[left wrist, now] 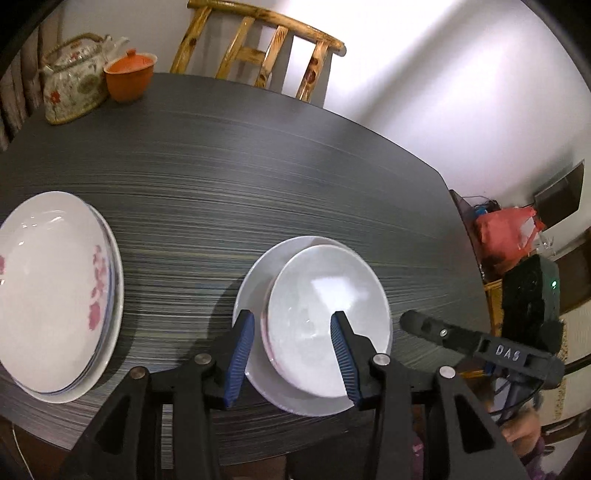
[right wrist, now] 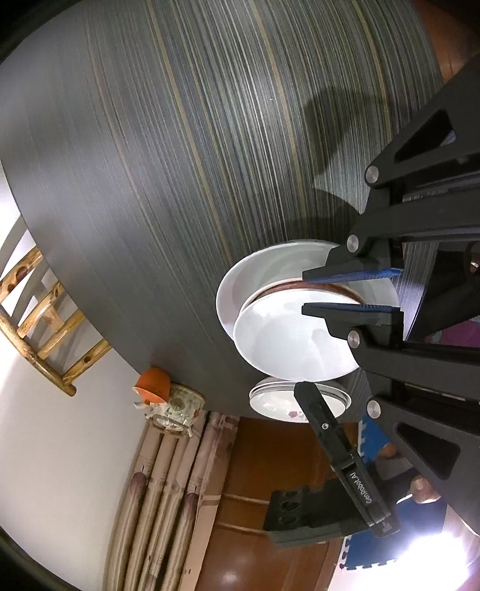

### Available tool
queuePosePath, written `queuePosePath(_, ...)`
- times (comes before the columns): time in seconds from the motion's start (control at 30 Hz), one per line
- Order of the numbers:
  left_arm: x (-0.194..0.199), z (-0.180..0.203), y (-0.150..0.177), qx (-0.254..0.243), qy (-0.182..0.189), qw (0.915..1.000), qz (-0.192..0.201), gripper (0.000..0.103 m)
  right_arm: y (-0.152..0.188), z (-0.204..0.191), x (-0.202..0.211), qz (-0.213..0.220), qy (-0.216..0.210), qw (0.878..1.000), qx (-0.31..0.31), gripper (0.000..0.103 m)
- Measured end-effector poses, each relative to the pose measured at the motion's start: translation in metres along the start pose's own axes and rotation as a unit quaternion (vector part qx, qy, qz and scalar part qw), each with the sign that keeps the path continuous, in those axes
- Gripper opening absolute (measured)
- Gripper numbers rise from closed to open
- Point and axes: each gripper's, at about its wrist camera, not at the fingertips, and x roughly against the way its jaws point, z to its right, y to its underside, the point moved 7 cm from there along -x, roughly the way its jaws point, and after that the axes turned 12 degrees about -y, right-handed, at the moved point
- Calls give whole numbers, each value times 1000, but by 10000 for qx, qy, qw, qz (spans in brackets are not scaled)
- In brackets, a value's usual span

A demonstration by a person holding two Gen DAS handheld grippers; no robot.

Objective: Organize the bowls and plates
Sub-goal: 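Open both grippers to release the pink-patterned bowl, then lift both grippers away from the bowl stack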

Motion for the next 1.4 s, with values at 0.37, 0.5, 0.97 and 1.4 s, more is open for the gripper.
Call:
queuePosePath(0.37,17,-25,40,-630,-1052,9861,1120,44,12,7,28,616,324,9968,402,24)
queuePosePath(0.5,14,-25,56,-851,-1542,9756,1310,44,23,8,41,1322,546,9859,863,42)
queuePosePath(0.97,34,-25,94,-982,-1781,9628,1780,44,83,-12,42,2401,1882,9141,2670,69)
queuePosePath(1.4,30,-18,97,-1027,-2049,9593,1647,44,111,-24,50,2435,1610,9198,2621,103)
